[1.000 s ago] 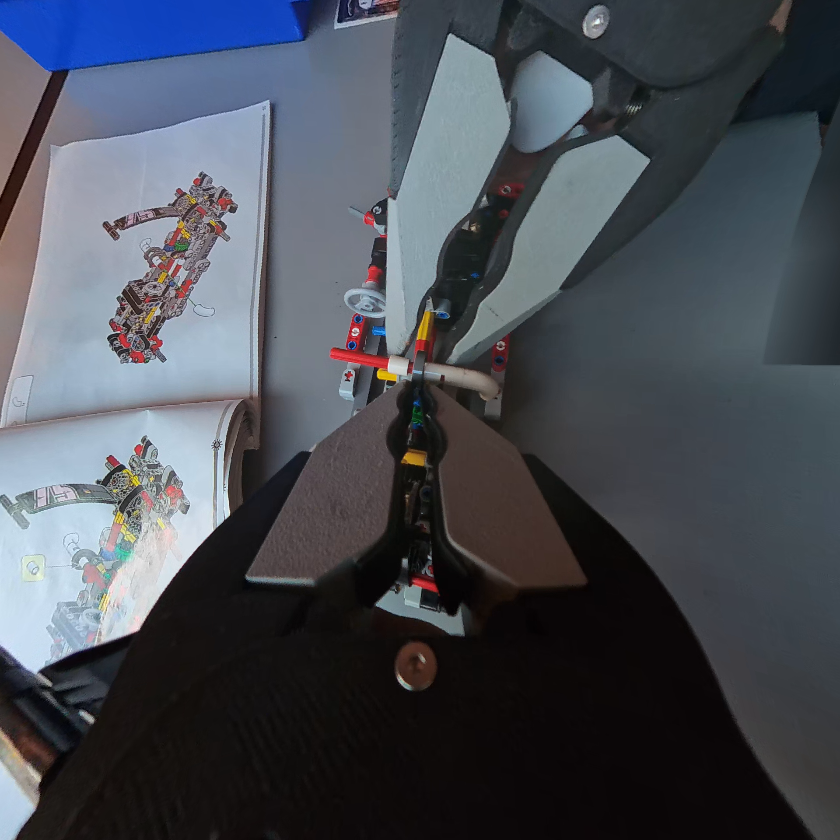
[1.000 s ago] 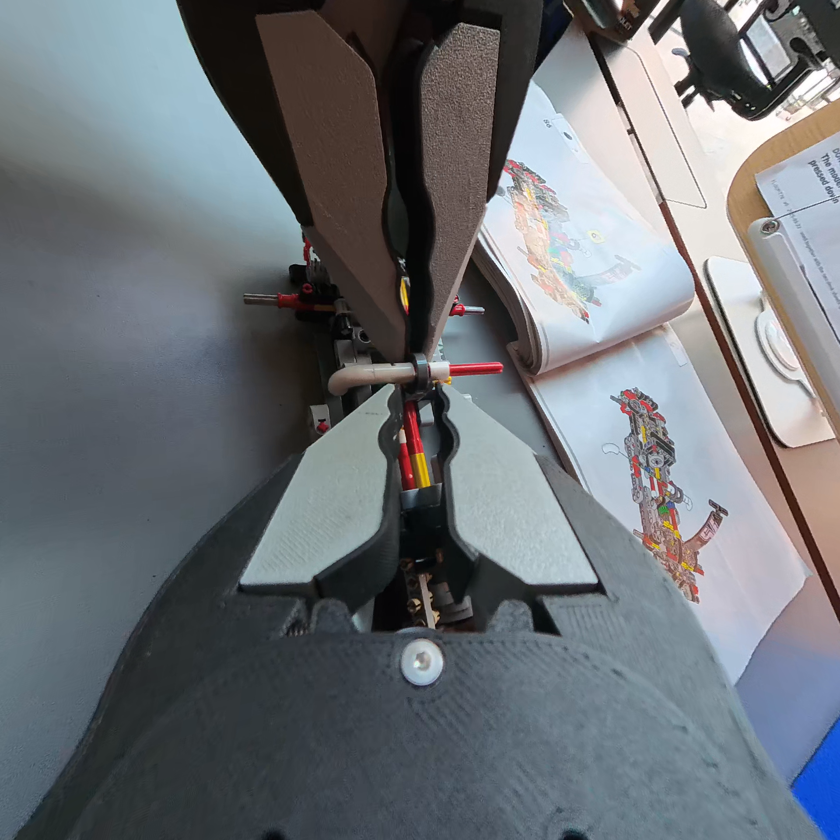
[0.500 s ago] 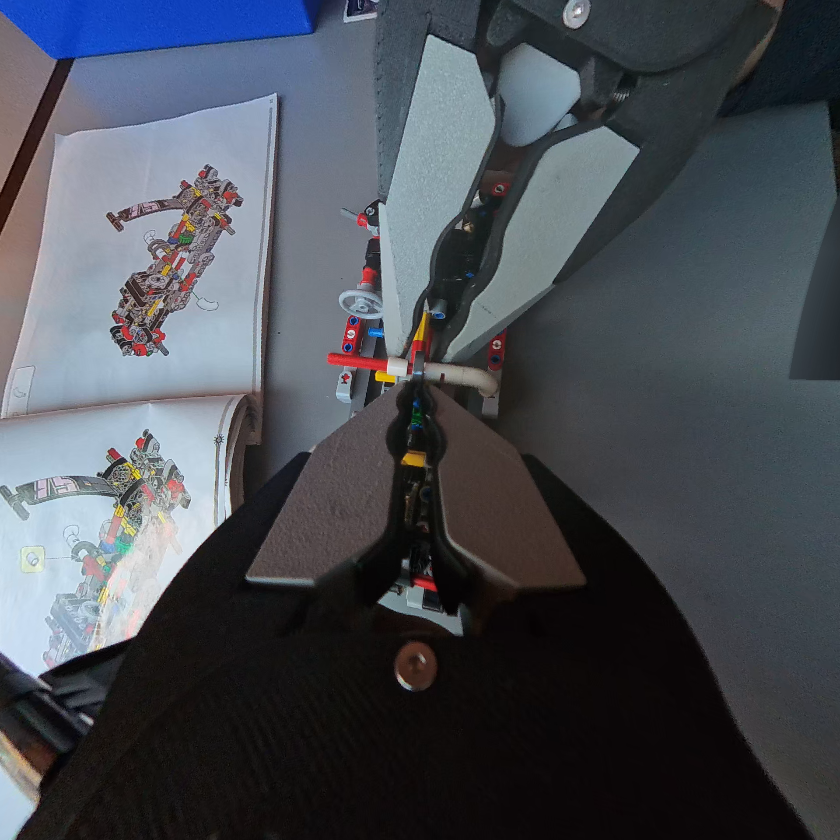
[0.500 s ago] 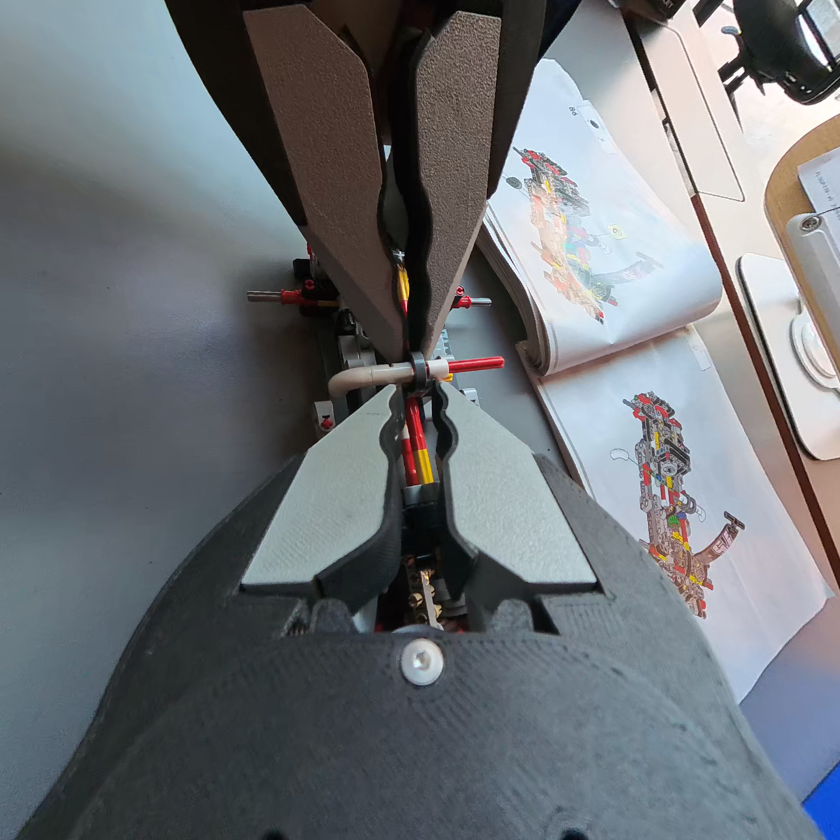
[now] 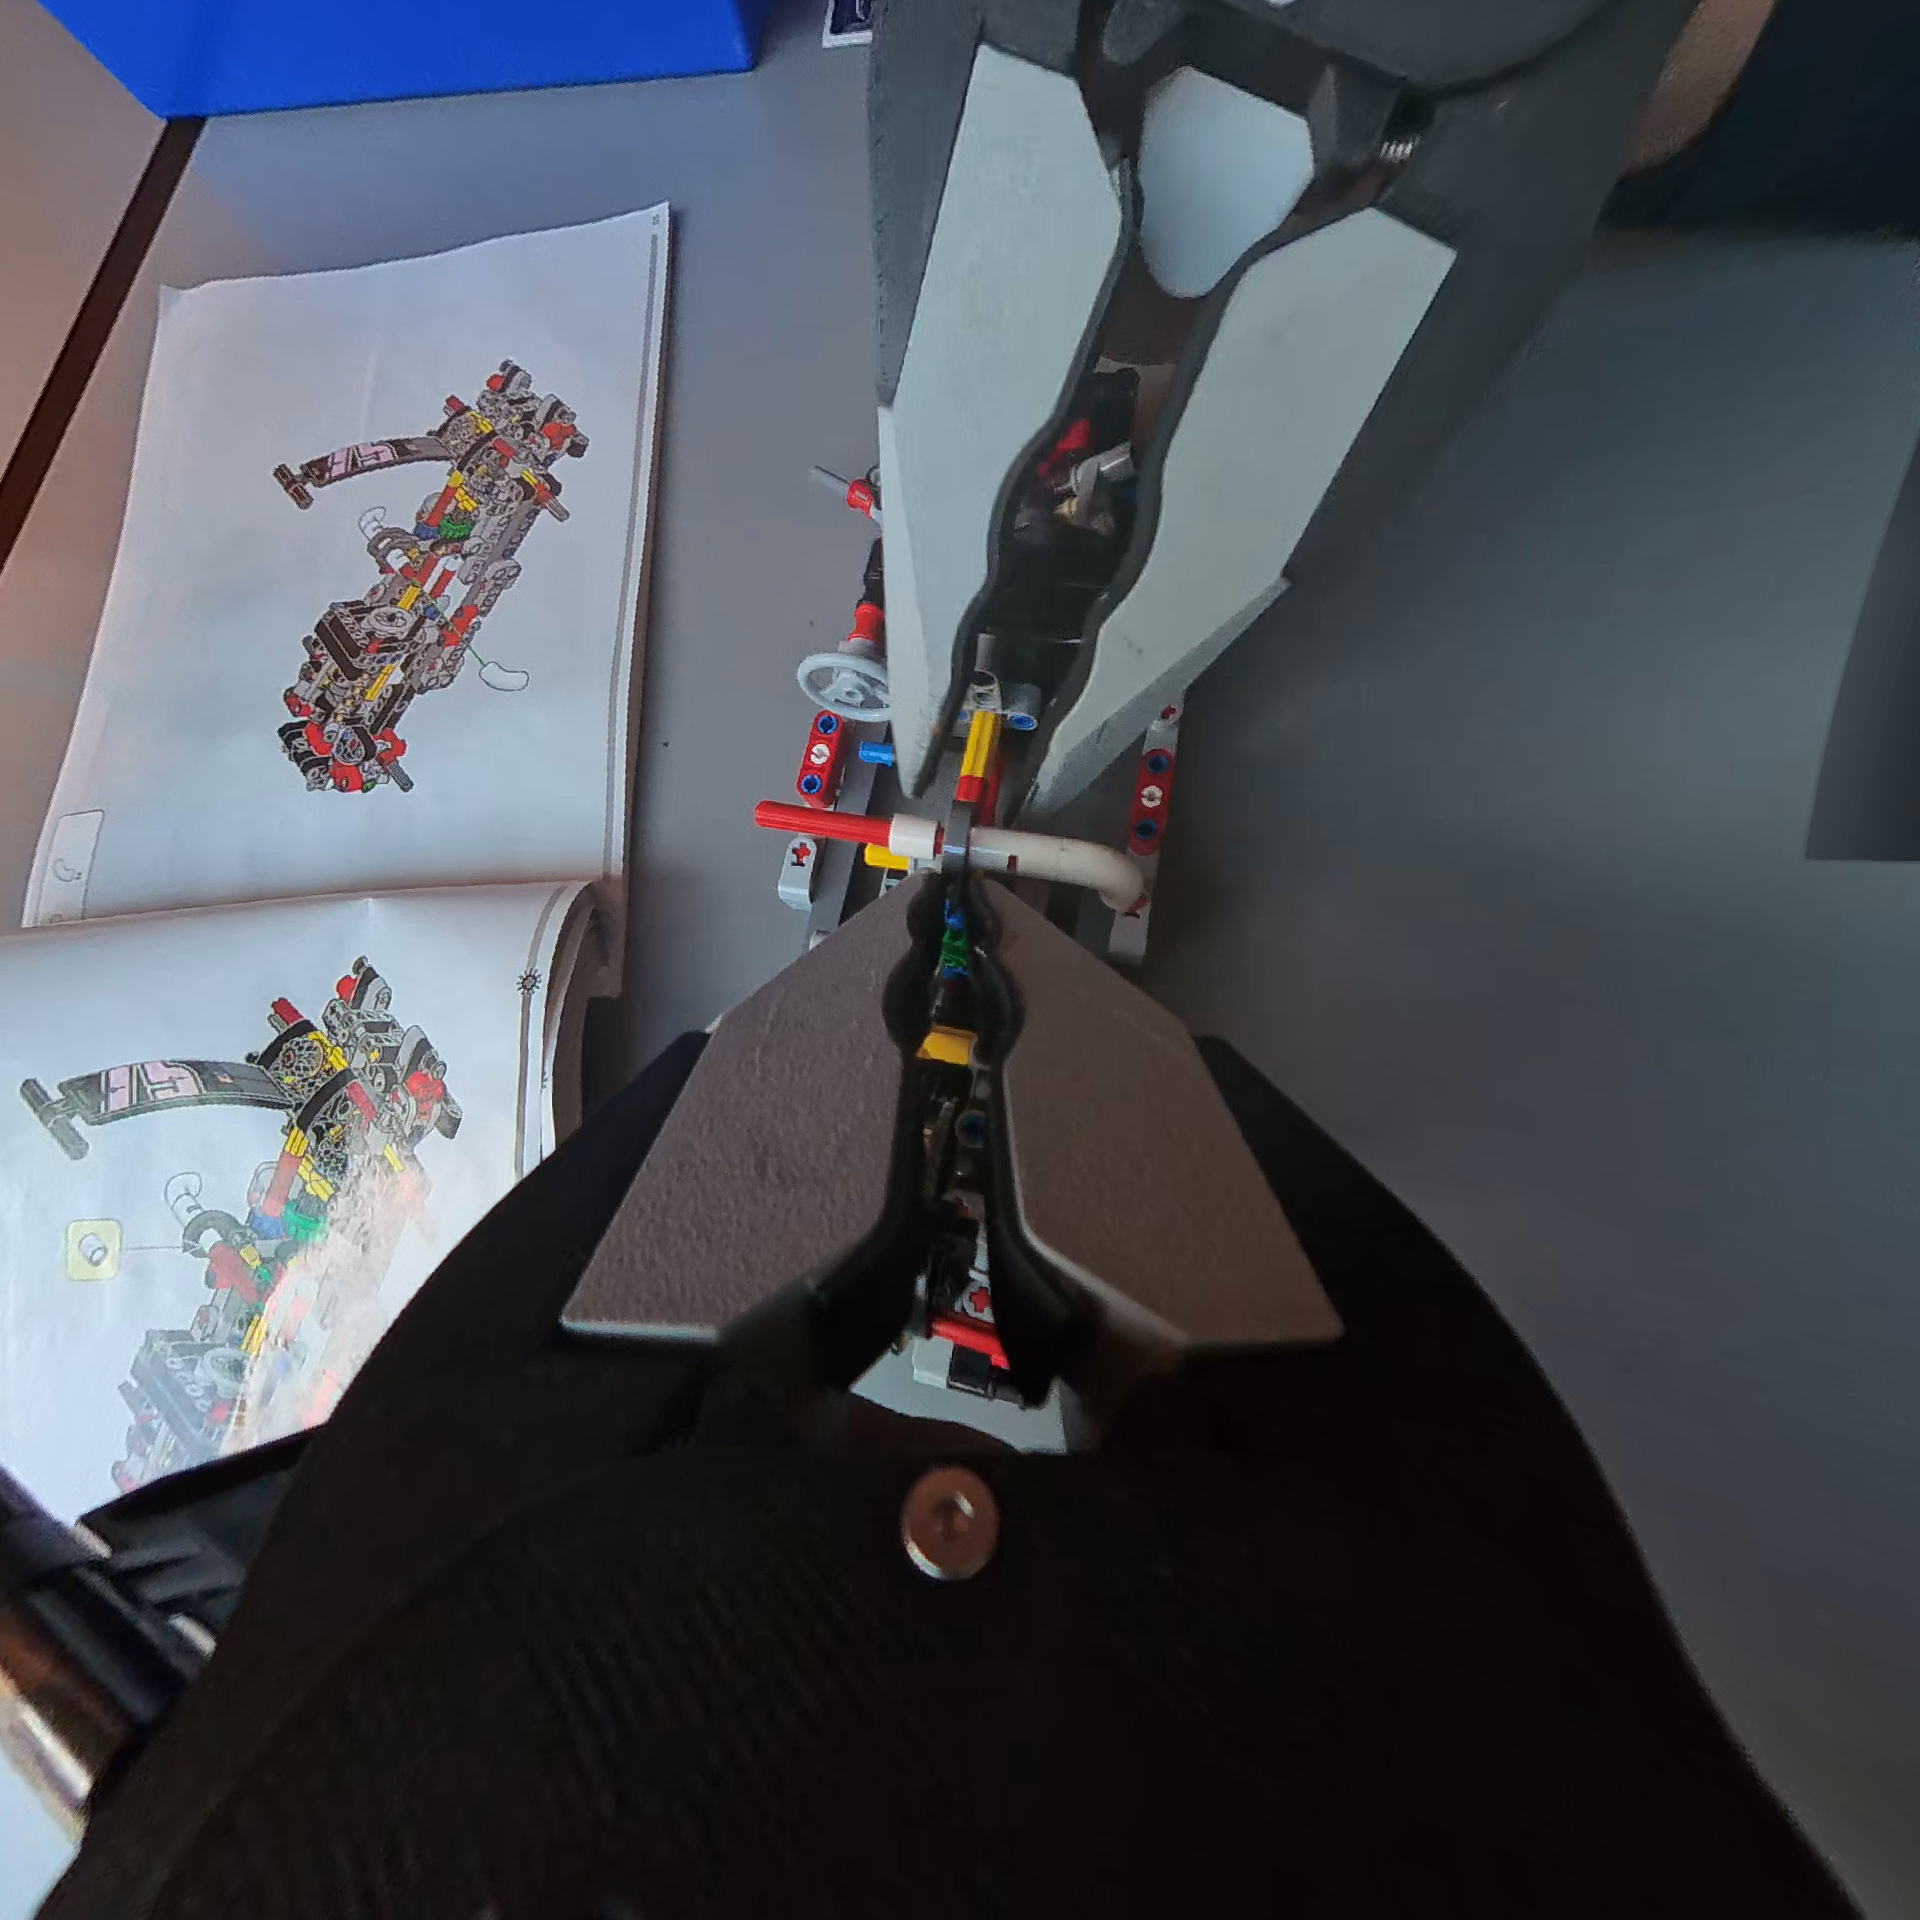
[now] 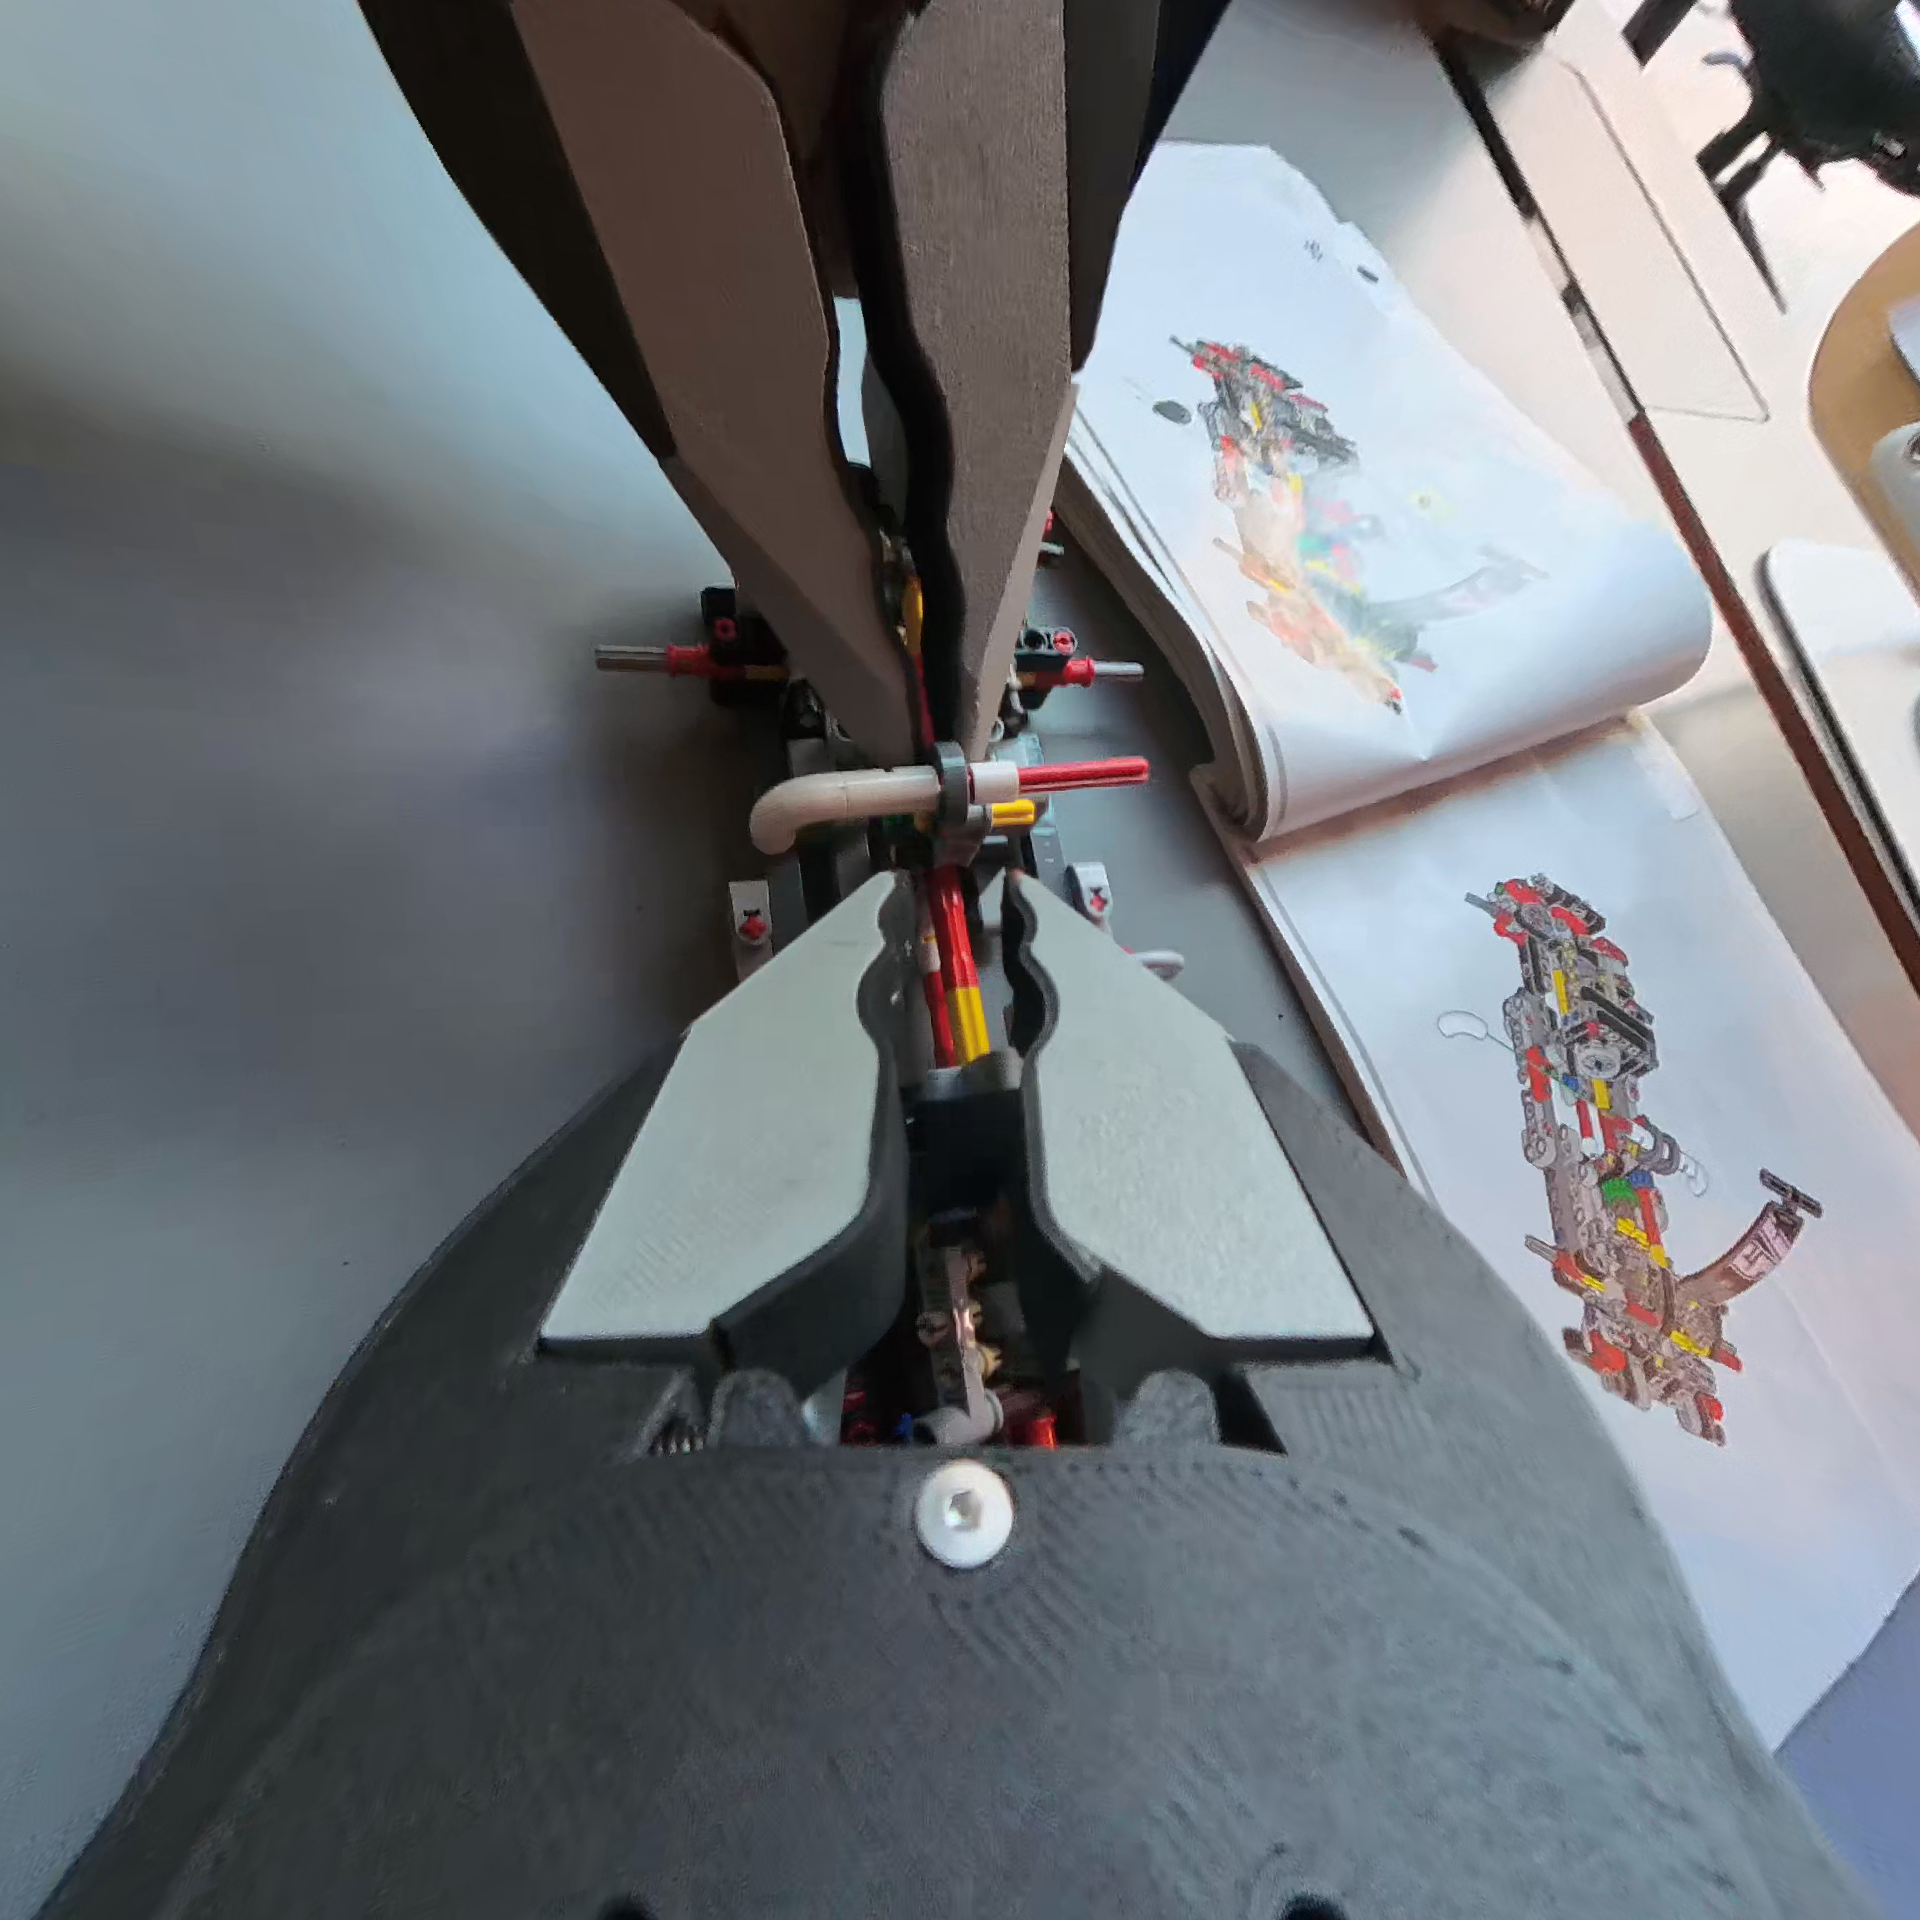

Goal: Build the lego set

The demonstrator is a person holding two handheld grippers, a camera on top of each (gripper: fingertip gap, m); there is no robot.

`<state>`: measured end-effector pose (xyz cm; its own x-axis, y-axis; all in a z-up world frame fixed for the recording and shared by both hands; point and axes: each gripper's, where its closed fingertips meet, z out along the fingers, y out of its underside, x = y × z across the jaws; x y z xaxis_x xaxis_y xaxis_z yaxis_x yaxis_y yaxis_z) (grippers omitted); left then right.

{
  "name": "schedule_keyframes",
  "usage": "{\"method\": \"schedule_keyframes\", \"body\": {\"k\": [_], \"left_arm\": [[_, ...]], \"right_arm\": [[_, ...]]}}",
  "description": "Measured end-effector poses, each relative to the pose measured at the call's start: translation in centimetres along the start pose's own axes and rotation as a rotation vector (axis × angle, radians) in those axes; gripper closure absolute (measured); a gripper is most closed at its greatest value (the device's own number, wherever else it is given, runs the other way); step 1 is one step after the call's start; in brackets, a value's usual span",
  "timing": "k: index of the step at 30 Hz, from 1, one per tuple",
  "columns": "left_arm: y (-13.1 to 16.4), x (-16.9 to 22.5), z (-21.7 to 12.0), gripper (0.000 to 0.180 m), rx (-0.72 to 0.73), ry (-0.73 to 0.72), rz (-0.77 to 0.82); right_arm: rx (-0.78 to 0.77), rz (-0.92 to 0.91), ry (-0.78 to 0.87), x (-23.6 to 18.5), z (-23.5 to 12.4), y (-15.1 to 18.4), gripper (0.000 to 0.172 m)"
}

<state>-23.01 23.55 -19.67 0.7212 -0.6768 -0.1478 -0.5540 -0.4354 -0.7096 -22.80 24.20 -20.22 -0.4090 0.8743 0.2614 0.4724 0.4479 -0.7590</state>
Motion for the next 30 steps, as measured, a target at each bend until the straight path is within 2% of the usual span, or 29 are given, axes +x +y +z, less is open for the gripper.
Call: {"method": "schedule_keyframes", "body": {"k": [7, 9, 12, 16, 19, 30], "left_arm": [[-0.1, 0.0, 0.1, 0.180, 0.002, 0.019, -0.009], [-0.1, 0.0, 0.1, 0.180, 0.001, 0.021, -0.016], [-0.1, 0.0, 0.1, 0.180, -0.002, 0.020, -0.017], [-0.2, 0.2, 0.1, 0.180, -0.002, 0.037, -0.022], [-0.1, 0.2, 0.1, 0.180, -0.004, 0.029, -0.024], [0.0, 0.1, 0.1, 0.180, -0.013, 0.028, -0.051]], "right_arm": [[-0.004, -0.060, 0.050, 0.2, 0.4, -0.4, 0.148], [0.007, -0.073, 0.062, 0.1, 0.4, -0.8, 0.152], [0.000, -0.078, 0.091, 0.5, 0.6, -0.7, 0.148], [0.002, -0.098, 0.118, 0.5, 0.6, -0.6, 0.149], [-0.016, -0.166, 0.137, 0.2, 0.7, -0.7, 0.158], [-0.024, -0.188, 0.116, 0.3, 0.9, -0.7, 0.162]]}}
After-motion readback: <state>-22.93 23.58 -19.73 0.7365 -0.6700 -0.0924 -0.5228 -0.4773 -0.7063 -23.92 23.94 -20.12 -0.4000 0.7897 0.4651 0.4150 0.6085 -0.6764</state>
